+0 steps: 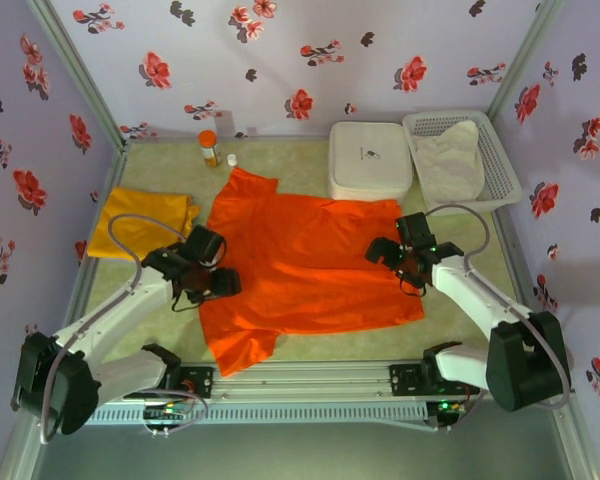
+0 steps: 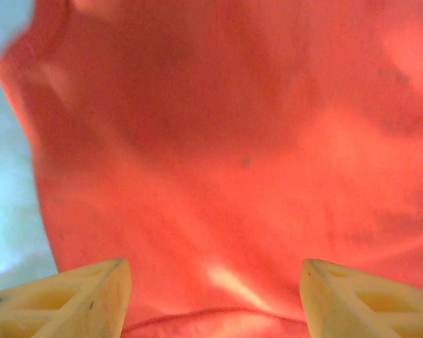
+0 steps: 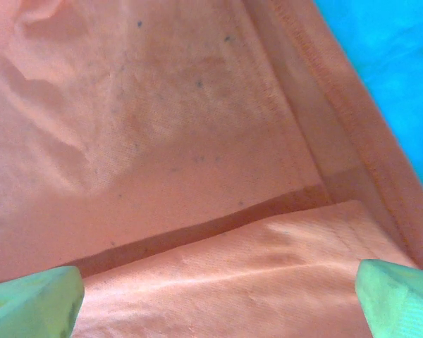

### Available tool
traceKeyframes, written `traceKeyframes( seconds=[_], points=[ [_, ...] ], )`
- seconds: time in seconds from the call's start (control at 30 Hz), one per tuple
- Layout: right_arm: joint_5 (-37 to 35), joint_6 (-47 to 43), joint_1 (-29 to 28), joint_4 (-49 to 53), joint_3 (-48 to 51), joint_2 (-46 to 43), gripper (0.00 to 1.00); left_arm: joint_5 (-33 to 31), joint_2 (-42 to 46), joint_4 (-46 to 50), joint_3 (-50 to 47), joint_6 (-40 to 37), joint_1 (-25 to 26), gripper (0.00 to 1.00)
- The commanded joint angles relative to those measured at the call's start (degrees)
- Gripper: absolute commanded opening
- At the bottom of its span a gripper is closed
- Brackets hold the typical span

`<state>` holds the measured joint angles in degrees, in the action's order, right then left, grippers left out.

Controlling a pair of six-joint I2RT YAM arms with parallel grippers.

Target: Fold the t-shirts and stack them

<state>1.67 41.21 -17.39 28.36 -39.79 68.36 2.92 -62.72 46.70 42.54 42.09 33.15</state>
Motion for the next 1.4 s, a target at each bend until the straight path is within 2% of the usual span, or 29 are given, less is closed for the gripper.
traceKeyframes(
  seconds=[0.0,0.07,0.23,0.33,0.47,0.8,0.93,1.17,1.37],
  points=[
    [-5.9,-1.3,0.2,6.8,-2.0,-2.4,0.99,0.9,3.0,4.4,-2.9,9.6,3.9,0.63],
    [-6.2,-2.5,0.2,8.4,-2.1,-3.1,0.99,0.9,4.4,5.3,-4.3,12.7,6.6,0.58],
    [-5.7,-2.5,0.4,8.9,-0.7,-4.8,0.99,-0.1,7.0,10.5,-6.3,20.3,13.9,0.57],
    [-6.7,-1.1,0.8,8.5,0.6,-5.5,0.88,-0.9,8.6,11.8,-7.1,25.9,19.7,0.57],
    [-5.2,-0.8,1.4,9.3,0.3,-4.7,0.84,-2.8,9.8,12.9,-8.4,33.4,28.7,0.57],
    [-6.4,-0.2,1.3,12.3,1.4,-7.0,0.83,-3.1,5.8,4.5,-13.2,44.6,43.4,0.53],
    [-6.3,0.6,1.5,14.9,1.6,-7.7,0.81,-3.0,2.6,0.4,-14.1,46.2,45.7,0.50],
    [-7.9,3.8,2.0,21.0,3.3,-12.2,0.71,-3.3,-0.6,-0.4,-14.7,46.9,46.1,0.45],
    [-3.4,7.7,2.1,21.6,8.1,-14.8,0.67,-4.5,0.9,-0.9,-16.5,48.5,46.2,0.37]
  ],
)
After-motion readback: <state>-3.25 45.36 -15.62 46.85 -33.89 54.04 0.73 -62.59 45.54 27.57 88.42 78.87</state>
